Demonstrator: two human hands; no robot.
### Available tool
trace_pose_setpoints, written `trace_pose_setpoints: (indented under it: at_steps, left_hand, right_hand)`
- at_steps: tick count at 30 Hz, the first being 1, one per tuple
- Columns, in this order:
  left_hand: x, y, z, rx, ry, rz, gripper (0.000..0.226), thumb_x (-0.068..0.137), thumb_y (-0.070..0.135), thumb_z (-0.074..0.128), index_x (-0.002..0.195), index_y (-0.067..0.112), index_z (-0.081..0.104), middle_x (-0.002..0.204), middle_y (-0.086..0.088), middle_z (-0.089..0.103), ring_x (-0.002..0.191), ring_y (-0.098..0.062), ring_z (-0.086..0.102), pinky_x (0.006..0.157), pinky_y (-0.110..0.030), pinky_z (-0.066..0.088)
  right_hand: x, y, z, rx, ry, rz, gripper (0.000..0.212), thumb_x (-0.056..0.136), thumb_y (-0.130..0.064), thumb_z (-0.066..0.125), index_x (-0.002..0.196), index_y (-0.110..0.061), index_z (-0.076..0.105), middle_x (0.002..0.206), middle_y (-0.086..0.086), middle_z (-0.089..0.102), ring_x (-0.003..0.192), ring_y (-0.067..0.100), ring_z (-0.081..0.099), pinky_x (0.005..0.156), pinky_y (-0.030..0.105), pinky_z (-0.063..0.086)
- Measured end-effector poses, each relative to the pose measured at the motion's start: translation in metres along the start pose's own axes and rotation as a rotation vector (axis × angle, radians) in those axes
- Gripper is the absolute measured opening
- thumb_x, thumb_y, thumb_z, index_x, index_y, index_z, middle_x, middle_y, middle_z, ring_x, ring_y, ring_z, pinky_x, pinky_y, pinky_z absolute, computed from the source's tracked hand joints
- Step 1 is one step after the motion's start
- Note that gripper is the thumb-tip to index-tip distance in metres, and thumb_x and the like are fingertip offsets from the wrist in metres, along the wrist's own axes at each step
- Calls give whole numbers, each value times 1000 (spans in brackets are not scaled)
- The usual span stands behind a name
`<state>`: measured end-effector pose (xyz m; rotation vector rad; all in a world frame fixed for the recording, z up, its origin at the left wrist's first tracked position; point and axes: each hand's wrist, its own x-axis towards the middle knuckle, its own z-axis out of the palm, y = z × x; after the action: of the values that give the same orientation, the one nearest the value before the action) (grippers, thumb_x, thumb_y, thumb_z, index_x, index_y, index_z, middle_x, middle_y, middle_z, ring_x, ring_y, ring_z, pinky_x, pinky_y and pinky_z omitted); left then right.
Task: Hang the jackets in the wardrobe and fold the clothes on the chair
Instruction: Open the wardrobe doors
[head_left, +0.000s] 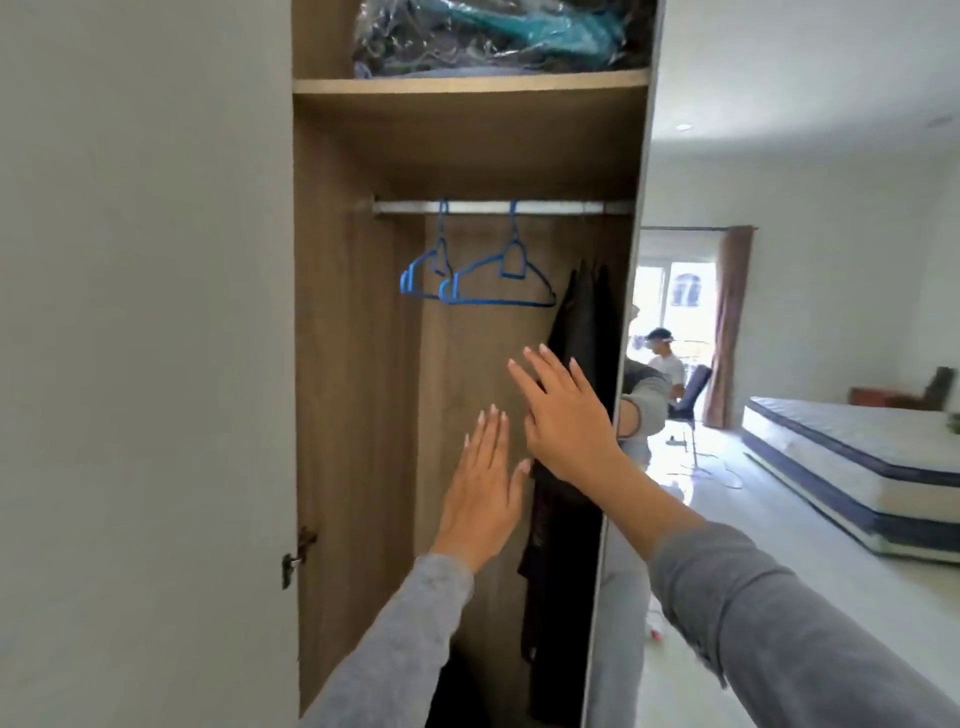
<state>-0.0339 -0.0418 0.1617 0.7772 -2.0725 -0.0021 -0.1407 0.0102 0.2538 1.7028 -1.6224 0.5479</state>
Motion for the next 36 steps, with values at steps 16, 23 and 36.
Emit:
trace_pose_setpoints:
  at_steps: [16, 23, 36]
  left_hand:
    - [5, 80, 86, -939, -217, -201, 52, 100, 18, 42, 148, 24, 23, 151, 5, 35, 138, -10, 33, 114, -35, 31]
    - [-37, 98, 45, -953, -223, -155, 51, 100, 18, 41, 148, 22, 26, 148, 4, 40, 136, -10, 37, 112, -27, 32]
    - [-132, 179, -26, -1053, -293, 59, 56, 99, 17, 45, 148, 30, 21, 149, 15, 32, 134, 7, 28, 114, -23, 27]
  right_hand:
    - [-31, 22, -24, -847, -416, 111, 48, 101, -32, 31, 142, -9, 37, 147, 10, 35, 143, 31, 14, 117, 39, 9]
    - [-70, 10, -61, -700, -307, 63, 47, 100, -27, 32, 143, -9, 36, 151, 11, 31, 145, 29, 14, 118, 38, 4]
    - [-171, -19, -171, -634, -152, 42, 31, 81, -13, 48, 102, 0, 66, 115, 16, 62, 128, 33, 47, 108, 43, 39]
